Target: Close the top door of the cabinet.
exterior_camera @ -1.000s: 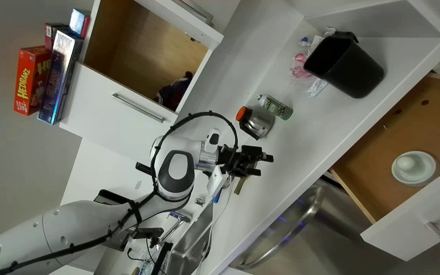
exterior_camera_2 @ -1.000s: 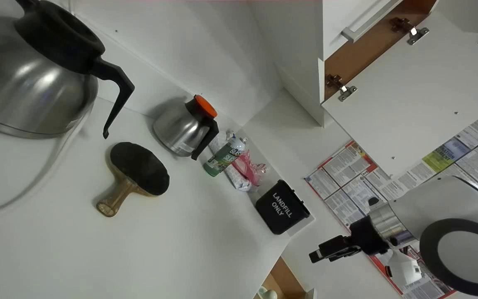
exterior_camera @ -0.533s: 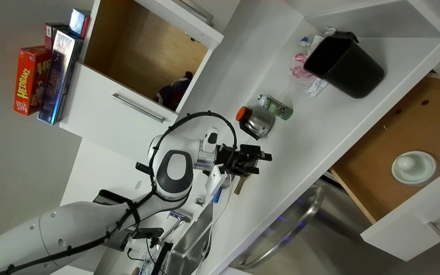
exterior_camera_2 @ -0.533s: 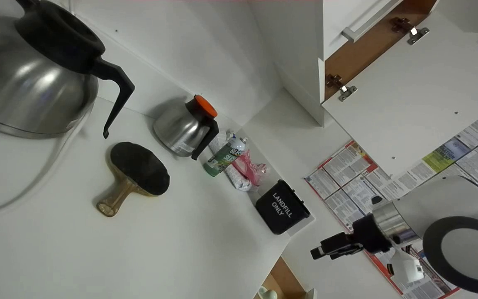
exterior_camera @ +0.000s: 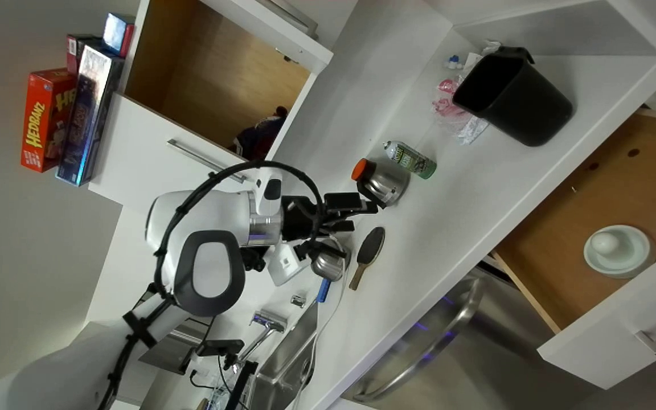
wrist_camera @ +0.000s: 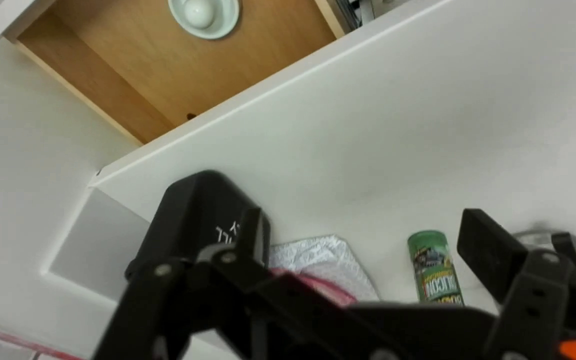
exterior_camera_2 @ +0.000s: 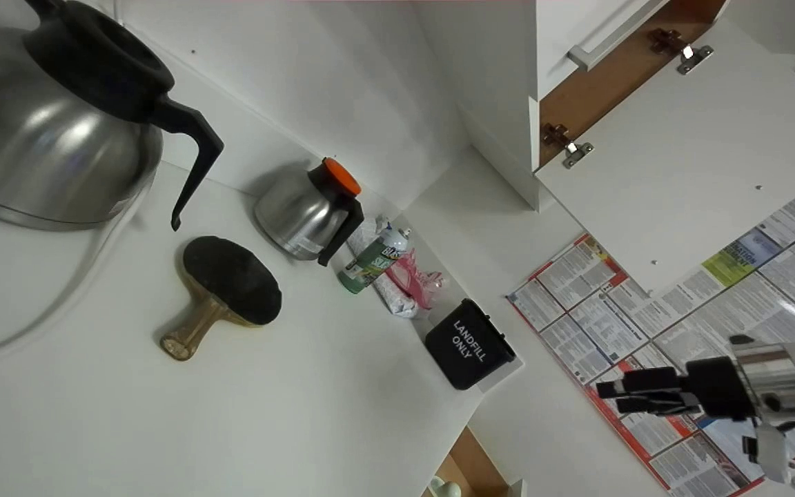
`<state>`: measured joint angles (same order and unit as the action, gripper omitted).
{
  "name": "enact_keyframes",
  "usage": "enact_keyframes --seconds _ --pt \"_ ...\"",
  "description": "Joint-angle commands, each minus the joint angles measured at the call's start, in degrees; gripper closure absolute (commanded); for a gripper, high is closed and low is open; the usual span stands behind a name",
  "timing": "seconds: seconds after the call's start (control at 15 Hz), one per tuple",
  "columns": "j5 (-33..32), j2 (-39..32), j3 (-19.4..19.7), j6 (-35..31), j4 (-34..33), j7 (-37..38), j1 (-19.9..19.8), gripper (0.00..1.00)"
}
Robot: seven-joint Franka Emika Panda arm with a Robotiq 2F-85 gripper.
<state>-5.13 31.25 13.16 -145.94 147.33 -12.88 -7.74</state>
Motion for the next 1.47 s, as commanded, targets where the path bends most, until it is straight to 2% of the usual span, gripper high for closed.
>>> enact_keyframes --seconds 0.0,0.4,0.6,0.73,0.8,1.13,1.4 --pt "6.5 8.1 6.0 0.9 0.8 -3.1 0.5 0.0" --pt "17.5 9.1 12.9 2.8 -7.5 1.2 1.0 0.0" --pt "22.9 8.0 14.5 1.4 -12.2 4.2 1.0 0.0" --pt "25.9 7.6 14.8 -0.3 -14.6 6.5 1.0 0.0" --pt "23.6 9.2 14.0 0.7 -11.6 4.0 -0.2 0.0" --pt "24.1 8.3 13.4 -0.7 -11.8 5.3 -0.5 0.0" --pt "29.1 1.4 14.7 0.7 -20.4 14.7 0.1 0.0"
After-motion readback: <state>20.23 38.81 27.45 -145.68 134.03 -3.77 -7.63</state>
